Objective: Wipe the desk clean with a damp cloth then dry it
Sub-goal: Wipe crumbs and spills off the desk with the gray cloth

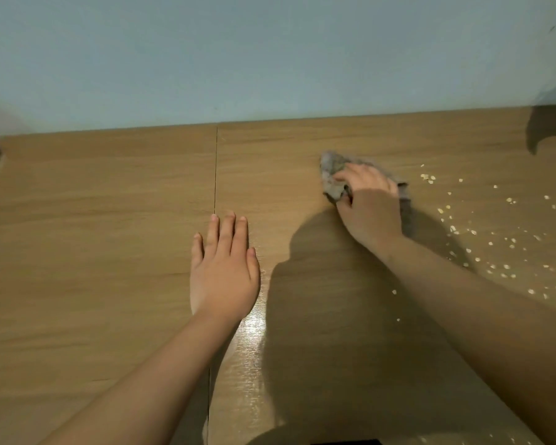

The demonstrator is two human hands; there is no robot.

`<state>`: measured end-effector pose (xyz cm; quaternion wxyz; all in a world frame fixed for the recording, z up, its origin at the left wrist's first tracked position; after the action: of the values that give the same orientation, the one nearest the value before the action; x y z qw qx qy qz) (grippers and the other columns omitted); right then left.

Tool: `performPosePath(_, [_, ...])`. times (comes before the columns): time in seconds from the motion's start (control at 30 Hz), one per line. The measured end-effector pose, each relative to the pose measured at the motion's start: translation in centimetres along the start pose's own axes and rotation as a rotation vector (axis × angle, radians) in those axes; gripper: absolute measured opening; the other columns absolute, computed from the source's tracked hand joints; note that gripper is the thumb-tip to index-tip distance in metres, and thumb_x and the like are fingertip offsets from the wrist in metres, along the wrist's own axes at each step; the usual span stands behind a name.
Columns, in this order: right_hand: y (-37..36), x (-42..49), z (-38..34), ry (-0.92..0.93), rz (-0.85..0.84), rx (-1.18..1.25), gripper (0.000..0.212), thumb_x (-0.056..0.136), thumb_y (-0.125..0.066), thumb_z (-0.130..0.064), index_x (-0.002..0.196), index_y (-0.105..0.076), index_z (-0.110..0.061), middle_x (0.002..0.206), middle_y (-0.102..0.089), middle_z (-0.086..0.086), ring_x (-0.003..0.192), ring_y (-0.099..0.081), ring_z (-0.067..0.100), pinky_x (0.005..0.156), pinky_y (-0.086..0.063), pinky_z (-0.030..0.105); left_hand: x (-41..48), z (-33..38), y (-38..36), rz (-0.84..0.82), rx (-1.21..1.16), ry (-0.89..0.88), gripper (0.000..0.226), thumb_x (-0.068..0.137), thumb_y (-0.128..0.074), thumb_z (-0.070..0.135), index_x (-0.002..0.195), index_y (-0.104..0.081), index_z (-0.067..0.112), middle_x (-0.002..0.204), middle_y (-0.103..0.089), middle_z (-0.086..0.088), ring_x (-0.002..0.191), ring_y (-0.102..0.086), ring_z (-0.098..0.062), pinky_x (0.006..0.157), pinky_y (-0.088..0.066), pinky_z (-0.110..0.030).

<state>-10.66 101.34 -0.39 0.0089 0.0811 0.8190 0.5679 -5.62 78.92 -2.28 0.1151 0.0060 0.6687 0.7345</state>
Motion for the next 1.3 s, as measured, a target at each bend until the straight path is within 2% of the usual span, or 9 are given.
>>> performPosePath(0.13, [0.5,-6.4,-2.0,0.237,-0.07,0.141,0.024,0.076,-0.061,-0.016,0.098,-0.069,-0.018,0.111,-0.066,0.002,0.11,-0.056,0.027,0.095,-0.037,0.044,0.0,0.2,0.4,0.017,-0.023,0.014,0.055,0.096,-0.013,0.032,0.148,-0.018,0.015,0.156,-0.012,-0.003,0.144,0.0,-0.021,0.115,0.0,-0.042])
performPosePath(0.23, [4.0,-4.8,-0.3,0.233,-0.069,0.298,0.028,0.072,-0.052,-0.015,0.092,-0.071,-0.019,0.098,-0.07,0.0,0.094,-0.061,0.025,0.087,-0.046,0.045,1.1,2.1,1.3,0.036,-0.042,-0.022,0.049,0.097,-0.028,0.025,0.144,-0.029,0.011,0.155,-0.019,-0.005,0.144,-0.003,-0.022,0.115,-0.003,-0.044])
performPosePath(0.37, [9.7,1.6,4.9,0.14,0.138,0.153,0.034,0.075,-0.051,-0.012,0.102,-0.069,-0.021,0.115,-0.065,0.002,0.112,-0.052,0.027,0.092,-0.032,0.038,4.1,7.8,1.7,0.017,-0.073,-0.097,0.048,0.099,-0.028,0.031,0.146,-0.025,0.019,0.156,-0.012,0.001,0.144,0.002,-0.02,0.115,-0.002,-0.044])
performPosePath(0.5, [10.7,8.1,10.9,0.11,0.036,-0.009,0.039,0.085,-0.049,-0.009,0.117,-0.061,-0.025,0.132,-0.055,-0.003,0.123,-0.041,0.022,0.098,-0.023,0.035,6.0,11.4,-0.1,-0.069,-0.12,0.13,0.056,0.098,-0.018,0.043,0.149,-0.008,0.021,0.158,0.0,0.002,0.143,0.011,-0.02,0.113,0.006,-0.049])
performPosePath(0.67, [5.3,10.0,14.8,0.135,-0.247,-0.131,0.044,0.089,-0.039,-0.023,0.131,-0.046,-0.035,0.15,-0.029,-0.01,0.136,-0.021,0.017,0.106,-0.013,0.044,5.7,12.0,-0.8,-0.023,0.017,0.175,0.061,0.096,-0.009,0.048,0.149,0.001,0.021,0.157,0.005,0.001,0.143,0.014,-0.019,0.113,0.007,-0.05])
performPosePath(0.8, [4.3,3.5,12.8,0.347,-0.305,-0.001,0.04,0.087,-0.038,-0.026,0.12,-0.055,-0.041,0.141,-0.041,-0.016,0.129,-0.026,0.012,0.102,-0.009,0.035,5.7,12.1,-0.6,-0.019,0.017,0.181,0.061,0.095,-0.01,0.048,0.149,-0.001,0.021,0.157,0.004,0.001,0.143,0.013,-0.017,0.114,0.007,-0.049])
performPosePath(0.93, [5.0,-0.9,11.6,0.671,-0.467,0.009,0.039,0.088,-0.038,-0.027,0.121,-0.055,-0.041,0.136,-0.045,-0.016,0.126,-0.028,0.011,0.106,-0.017,0.044,5.6,12.1,-0.6,-0.013,0.015,0.183,0.062,0.095,-0.011,0.049,0.149,-0.004,0.022,0.157,0.002,0.002,0.143,0.012,-0.017,0.114,0.006,-0.047])
performPosePath(1.13, [4.9,9.0,13.5,0.205,-0.289,-0.036,0.047,0.09,-0.041,-0.02,0.134,-0.042,-0.038,0.152,-0.025,-0.01,0.138,-0.017,0.023,0.111,-0.009,0.046,5.7,12.1,-0.6,0.023,0.022,0.173,0.06,0.096,-0.017,0.047,0.149,-0.01,0.02,0.157,-0.004,0.0,0.144,0.007,-0.018,0.114,0.003,-0.047])
performPosePath(1.3, [4.6,-3.1,10.7,0.564,-0.287,0.125,0.038,0.079,-0.048,-0.02,0.112,-0.065,-0.027,0.128,-0.058,-0.002,0.115,-0.048,0.031,0.097,-0.033,0.051,5.4,12.2,-0.6,0.051,0.014,0.148,0.057,0.097,-0.019,0.043,0.149,-0.016,0.019,0.157,-0.011,-0.002,0.144,0.0,-0.02,0.115,0.0,-0.046])
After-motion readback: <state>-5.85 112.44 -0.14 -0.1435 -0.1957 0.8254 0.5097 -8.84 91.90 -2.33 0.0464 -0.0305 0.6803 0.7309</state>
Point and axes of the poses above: each hand's wrist, its own x-axis towards the middle knuckle, its own y-axis out of the back of the hand, z = x × y, the point moved 6 cm from there along x, towards the middle knuckle
